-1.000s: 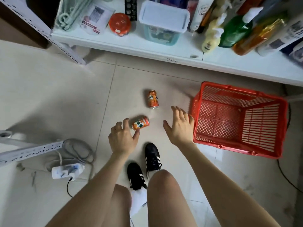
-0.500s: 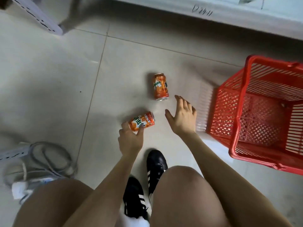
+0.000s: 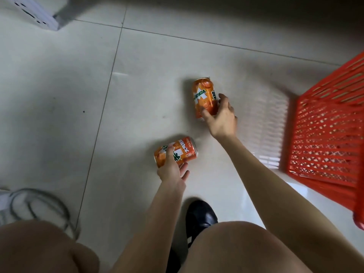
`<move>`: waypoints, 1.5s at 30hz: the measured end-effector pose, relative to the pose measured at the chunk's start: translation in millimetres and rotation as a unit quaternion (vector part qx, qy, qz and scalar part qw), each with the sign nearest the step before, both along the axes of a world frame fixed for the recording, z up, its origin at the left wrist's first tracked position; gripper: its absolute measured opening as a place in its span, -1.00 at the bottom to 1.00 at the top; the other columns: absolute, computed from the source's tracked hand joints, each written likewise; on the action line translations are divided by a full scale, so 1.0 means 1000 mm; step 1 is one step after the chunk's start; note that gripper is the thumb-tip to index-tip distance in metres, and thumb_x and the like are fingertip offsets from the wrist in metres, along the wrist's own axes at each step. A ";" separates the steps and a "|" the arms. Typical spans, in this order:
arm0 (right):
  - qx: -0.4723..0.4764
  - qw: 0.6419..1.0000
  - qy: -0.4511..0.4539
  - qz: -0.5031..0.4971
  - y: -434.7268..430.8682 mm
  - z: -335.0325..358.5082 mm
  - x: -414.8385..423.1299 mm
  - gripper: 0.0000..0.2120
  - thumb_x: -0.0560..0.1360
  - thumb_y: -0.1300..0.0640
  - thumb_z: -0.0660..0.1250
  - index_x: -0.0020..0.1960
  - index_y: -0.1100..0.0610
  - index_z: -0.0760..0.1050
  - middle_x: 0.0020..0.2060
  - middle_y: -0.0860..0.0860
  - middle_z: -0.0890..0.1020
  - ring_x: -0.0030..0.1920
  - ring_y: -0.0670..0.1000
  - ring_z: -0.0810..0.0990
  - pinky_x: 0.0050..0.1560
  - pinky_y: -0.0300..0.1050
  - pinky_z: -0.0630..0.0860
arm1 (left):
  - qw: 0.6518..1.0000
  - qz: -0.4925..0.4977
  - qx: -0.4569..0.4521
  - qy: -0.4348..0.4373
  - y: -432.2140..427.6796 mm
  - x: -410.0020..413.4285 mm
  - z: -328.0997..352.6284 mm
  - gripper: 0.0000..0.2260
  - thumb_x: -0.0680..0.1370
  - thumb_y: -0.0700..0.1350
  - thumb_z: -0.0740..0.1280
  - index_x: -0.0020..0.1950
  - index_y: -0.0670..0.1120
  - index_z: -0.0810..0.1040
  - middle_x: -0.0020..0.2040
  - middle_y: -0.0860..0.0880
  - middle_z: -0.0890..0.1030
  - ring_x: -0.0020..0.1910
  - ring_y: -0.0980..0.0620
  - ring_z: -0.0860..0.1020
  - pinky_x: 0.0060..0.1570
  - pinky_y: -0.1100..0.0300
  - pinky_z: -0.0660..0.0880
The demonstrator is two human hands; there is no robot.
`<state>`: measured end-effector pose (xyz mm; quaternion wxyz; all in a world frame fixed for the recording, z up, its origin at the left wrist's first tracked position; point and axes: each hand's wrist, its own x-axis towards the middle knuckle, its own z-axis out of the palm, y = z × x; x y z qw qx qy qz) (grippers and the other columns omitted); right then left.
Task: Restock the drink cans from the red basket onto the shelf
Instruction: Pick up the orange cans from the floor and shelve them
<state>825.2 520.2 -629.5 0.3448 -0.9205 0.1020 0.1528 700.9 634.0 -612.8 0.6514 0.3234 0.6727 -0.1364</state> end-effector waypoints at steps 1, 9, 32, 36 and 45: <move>0.007 1.000 0.001 -0.005 0.004 -0.002 0.003 -0.28 0.43 -0.23 0.27 0.45 0.14 0.23 0.29 0.14 0.51 0.29 0.21 0.44 0.25 0.15 0.39 | 1.000 0.011 0.008 -0.003 0.001 0.002 -0.003 -0.39 0.42 0.23 0.45 0.35 -0.02 0.40 0.14 -0.10 0.62 -0.05 -0.02 0.64 -0.09 0.06 0.52; 0.055 0.996 0.056 -0.053 0.014 -0.003 0.024 -0.36 0.38 -0.11 0.46 0.33 0.15 0.36 0.18 0.11 0.58 0.16 0.16 0.56 0.11 -0.03 0.53 | 0.995 0.044 0.091 0.004 0.003 0.020 -0.006 -0.37 0.36 0.09 0.56 0.31 -0.09 0.41 0.14 -0.11 0.60 0.01 -0.07 0.64 -0.14 0.06 0.61; 0.275 0.917 0.242 -0.157 -0.037 0.038 -0.047 -0.41 0.30 0.25 0.57 0.27 0.16 0.44 0.02 0.03 0.63 -0.04 0.01 0.64 -0.09 -0.07 0.61 | 0.972 -0.169 0.082 -0.144 0.046 0.033 0.024 -0.68 0.45 -0.10 0.50 0.16 0.04 0.54 0.09 -0.06 0.67 0.04 -0.06 0.66 -0.14 0.07 0.63; 0.289 0.916 0.236 -0.145 -0.034 0.065 -0.049 -0.39 0.30 0.24 0.58 0.28 0.13 0.43 0.08 0.07 0.60 0.04 0.08 0.63 0.02 0.05 0.62 | 0.954 -0.237 0.083 -0.162 0.058 0.036 0.053 -0.71 0.44 -0.11 0.51 0.10 0.08 0.52 0.08 -0.02 0.66 0.05 -0.05 0.65 -0.09 0.06 0.62; 0.298 0.916 0.238 -0.126 -0.028 0.155 -0.055 -0.47 0.33 0.31 0.54 0.25 0.19 0.48 0.05 0.08 0.61 0.01 0.09 0.64 -0.12 -0.13 0.58 | 0.897 -0.366 0.152 -0.195 0.071 0.035 0.142 -0.59 0.35 -0.19 0.57 0.06 0.13 0.52 0.03 0.06 0.65 0.02 0.03 0.64 -0.02 0.08 0.60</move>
